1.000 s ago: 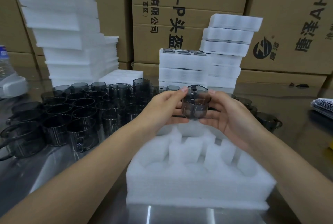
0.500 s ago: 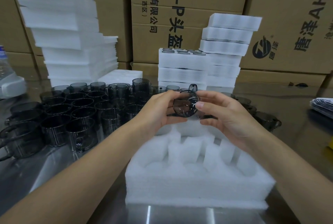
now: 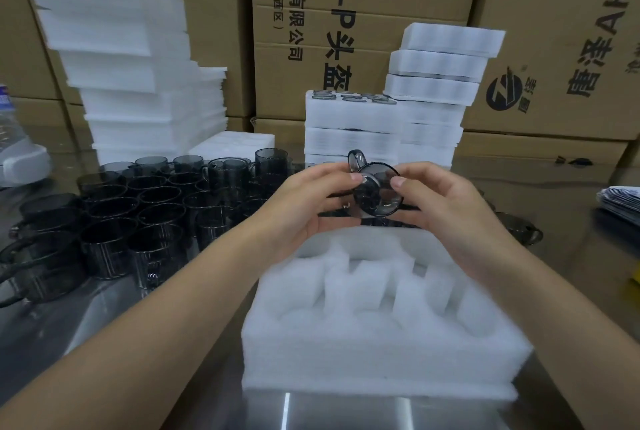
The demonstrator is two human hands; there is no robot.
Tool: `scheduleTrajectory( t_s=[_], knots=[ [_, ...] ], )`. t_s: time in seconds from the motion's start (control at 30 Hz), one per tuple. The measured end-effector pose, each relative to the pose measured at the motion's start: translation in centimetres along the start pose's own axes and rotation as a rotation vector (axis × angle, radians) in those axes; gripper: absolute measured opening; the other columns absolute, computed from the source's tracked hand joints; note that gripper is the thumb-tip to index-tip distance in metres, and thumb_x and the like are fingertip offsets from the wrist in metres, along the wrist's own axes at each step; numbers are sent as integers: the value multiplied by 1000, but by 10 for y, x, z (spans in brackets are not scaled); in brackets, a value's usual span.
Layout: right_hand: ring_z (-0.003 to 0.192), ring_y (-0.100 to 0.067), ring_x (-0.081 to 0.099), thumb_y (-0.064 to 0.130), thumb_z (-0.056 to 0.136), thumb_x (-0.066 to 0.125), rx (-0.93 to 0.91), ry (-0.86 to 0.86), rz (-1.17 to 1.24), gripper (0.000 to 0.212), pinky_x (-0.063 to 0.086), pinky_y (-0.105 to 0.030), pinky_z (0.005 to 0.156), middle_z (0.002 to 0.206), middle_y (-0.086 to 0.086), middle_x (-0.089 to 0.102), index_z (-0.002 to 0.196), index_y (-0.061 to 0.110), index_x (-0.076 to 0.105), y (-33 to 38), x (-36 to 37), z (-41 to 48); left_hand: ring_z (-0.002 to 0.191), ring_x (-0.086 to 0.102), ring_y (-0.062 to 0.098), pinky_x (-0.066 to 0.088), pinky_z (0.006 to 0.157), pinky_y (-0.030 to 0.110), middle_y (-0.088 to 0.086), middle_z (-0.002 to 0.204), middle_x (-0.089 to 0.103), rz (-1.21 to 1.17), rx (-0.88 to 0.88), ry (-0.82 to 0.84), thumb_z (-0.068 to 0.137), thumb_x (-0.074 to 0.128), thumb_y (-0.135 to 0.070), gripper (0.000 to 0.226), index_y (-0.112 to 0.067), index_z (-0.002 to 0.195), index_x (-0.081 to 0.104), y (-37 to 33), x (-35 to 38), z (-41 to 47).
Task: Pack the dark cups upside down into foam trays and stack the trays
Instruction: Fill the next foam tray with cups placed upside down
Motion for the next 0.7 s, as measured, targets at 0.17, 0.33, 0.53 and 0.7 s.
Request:
scheduleTrajectory(
  t_s=[0.17,0.33,0.53,0.7],
  knots=[
    [102,-3,65,50,63,79,-199,188,-362,49,52,-28,89,107,12,69,107,36,64,43,23,-6,97,68,17,56,81,33,2,110,71,-32,38,105,81,64,-23,27,-27,106,70,-19,-2,-4],
    [101,1,51,52,64,72,-390,140,-870,72,39,-7,83,113,12,48,131,33,51,72,43,6,94,69,17,56,77,30,2,106,71,-20,48,72,79,65,-26,35,-21,114,66,-29,-10,-3],
    [93,-2,59,46,65,71,-276,304,-799,77,42,-16,77,112,22,51,137,42,42,51,61,13,92,71,25,57,74,29,7,99,73,330,-111,95,67,71,-50,42,-26,102,69,-29,-38,-14],
    [95,-1,63,17,73,72,-243,382,-562,69,51,-17,76,115,26,56,132,42,46,26,68,-3,87,73,21,58,68,25,4,97,75,602,-197,137,65,71,-59,39,-28,87,76,-34,-60,-24]
  ],
)
Point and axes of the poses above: each hand's wrist, its own z-axis towards the middle knuckle, its own x-axis out of the palm, y = z × x, the point moved 8 cm from there along z, towards the middle knuckle
